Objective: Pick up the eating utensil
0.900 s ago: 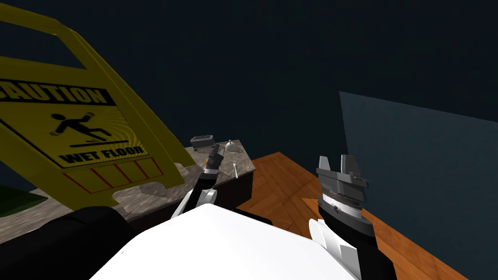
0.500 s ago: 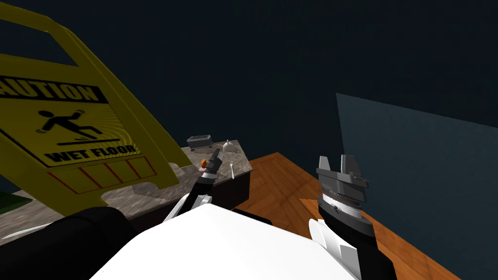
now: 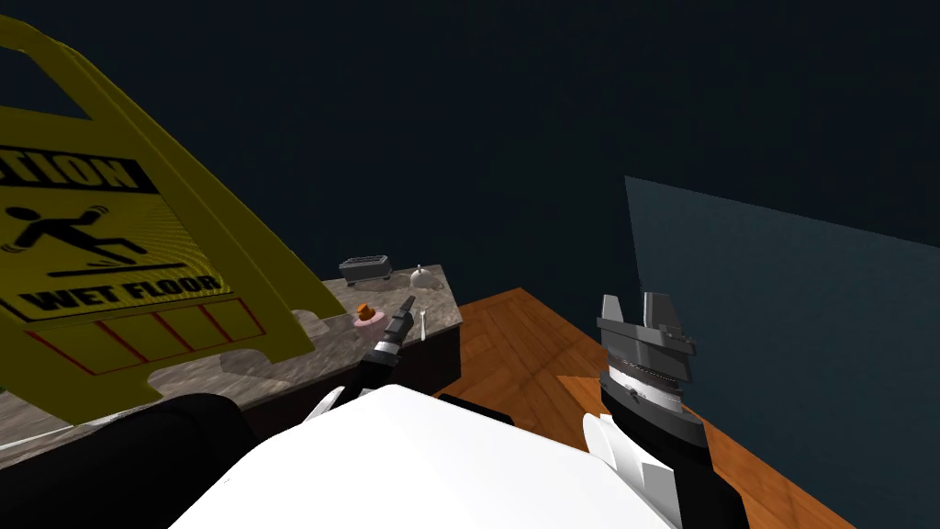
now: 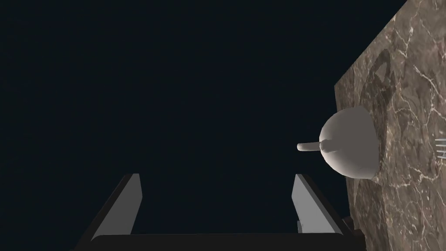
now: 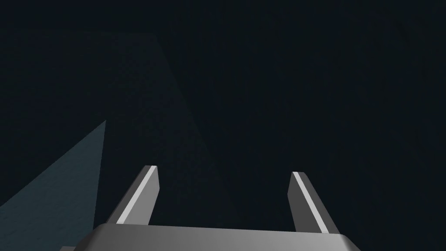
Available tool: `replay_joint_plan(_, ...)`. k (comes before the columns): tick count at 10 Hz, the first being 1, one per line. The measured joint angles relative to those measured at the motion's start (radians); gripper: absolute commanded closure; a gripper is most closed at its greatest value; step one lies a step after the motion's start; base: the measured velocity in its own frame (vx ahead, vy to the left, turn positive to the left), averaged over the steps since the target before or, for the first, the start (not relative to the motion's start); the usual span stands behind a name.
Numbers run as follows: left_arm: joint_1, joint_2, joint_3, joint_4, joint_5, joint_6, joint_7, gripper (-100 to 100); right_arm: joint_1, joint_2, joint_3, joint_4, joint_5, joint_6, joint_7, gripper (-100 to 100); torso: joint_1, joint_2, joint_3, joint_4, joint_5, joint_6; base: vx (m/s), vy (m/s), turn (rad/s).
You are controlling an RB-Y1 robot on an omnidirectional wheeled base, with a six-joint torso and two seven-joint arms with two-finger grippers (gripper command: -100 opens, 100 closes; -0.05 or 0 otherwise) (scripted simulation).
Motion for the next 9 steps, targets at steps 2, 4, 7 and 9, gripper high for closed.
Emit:
replay_joint_plan(2,0.077,0.008,-0.001,0.007,-0.006,0.016,-0.012,-100,0.000,0.000,0.000,0.000,0.000,0.000,0.000,0,0.000,0.000,0.000,0.000,0.000,0.000,0.075,-0.163,-0.037)
replay_joint_plan(4,0.116,0.016,0.005,0.024,-0.012,0.062,-0.027,-100,0.000,0.000,0.000,0.000,0.000,0.000,0.000,0,-0.002,-0.001,-0.001,0.000,0.000,0.000,0.063,-0.136,-0.012)
replay_joint_plan(7,0.215,0.037,0.015,0.022,-0.012,0.085,-0.031,-100,0.000,0.000,0.000,0.000,0.000,0.000,0.000,0,0.003,0.001,0.001,0.000,0.001,0.000,0.040,-0.101,-0.033)
replay_joint_plan(9,0.265,0.037,0.012,0.044,-0.023,0.112,-0.050,-100,0.000,0.000,0.000,0.000,0.000,0.000,0.000,0,0.001,0.001,0.000,0.000,0.000,0.000,0.055,-0.113,-0.017)
